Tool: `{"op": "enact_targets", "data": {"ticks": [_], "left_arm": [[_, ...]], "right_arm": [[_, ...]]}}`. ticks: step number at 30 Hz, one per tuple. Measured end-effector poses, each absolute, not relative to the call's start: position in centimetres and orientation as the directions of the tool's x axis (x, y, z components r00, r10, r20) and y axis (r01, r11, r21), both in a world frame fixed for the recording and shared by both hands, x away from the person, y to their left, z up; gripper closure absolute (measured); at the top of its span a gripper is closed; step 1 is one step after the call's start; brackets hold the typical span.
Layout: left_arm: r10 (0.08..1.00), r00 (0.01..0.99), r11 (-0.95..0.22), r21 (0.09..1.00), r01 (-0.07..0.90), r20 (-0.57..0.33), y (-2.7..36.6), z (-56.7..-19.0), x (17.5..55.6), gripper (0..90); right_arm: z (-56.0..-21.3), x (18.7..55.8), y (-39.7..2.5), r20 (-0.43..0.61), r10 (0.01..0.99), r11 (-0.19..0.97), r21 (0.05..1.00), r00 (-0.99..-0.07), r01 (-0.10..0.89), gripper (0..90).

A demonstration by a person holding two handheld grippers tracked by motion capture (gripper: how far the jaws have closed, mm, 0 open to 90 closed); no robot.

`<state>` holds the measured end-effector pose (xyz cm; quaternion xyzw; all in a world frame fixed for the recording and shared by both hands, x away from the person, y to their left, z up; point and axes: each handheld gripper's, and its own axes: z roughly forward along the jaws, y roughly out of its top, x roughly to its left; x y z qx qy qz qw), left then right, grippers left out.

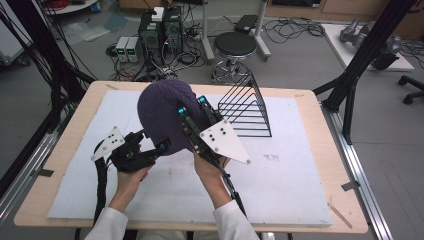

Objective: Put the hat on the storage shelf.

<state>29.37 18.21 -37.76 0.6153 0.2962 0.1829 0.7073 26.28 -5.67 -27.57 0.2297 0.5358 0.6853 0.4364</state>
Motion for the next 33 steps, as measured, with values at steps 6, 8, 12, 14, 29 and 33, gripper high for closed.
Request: {"op": "enact_targets", "data": {"ticks": [6,8,12,14,29,33], "left_arm": [[0.589,0.789,0.15,0.983,0.107,-0.176,17.4,-37.6,29.6,59.4],[0.574,0.8,0.152,0.983,0.107,-0.176,17.4,-37.6,29.7,74.1],[0.585,0.795,0.14,0.985,0.099,-0.162,17.1,-37.5,29.9,80.3],[0.592,0.791,0.133,0.987,0.092,-0.154,17.2,-37.4,30.0,81.3],[0.631,0.762,0.138,0.988,0.074,-0.145,17.8,-36.1,31.4,81.5],[0.633,0.763,0.127,0.99,0.06,-0.128,17.5,-35.4,31.7,81.5]], "right_arm": [[-27.7,26.3,-6.2,-0.153,0.849,-0.043,0.934,-0.506,-0.354,71.3],[-27.7,26.4,-6.6,-0.151,0.854,-0.041,0.934,-0.499,-0.354,71.3],[-27.7,26.6,-7.3,-0.16,0.86,-0.027,0.934,-0.485,-0.356,71.3],[-27.7,26.7,-7.5,-0.16,0.863,-0.021,0.936,-0.48,-0.351,71.4],[-27.4,29.7,-8.6,-0.193,0.881,0.04,0.941,-0.433,-0.336,71.4],[-26.5,30.4,-9.0,-0.211,0.883,0.056,0.934,-0.42,-0.352,71.3]]}}
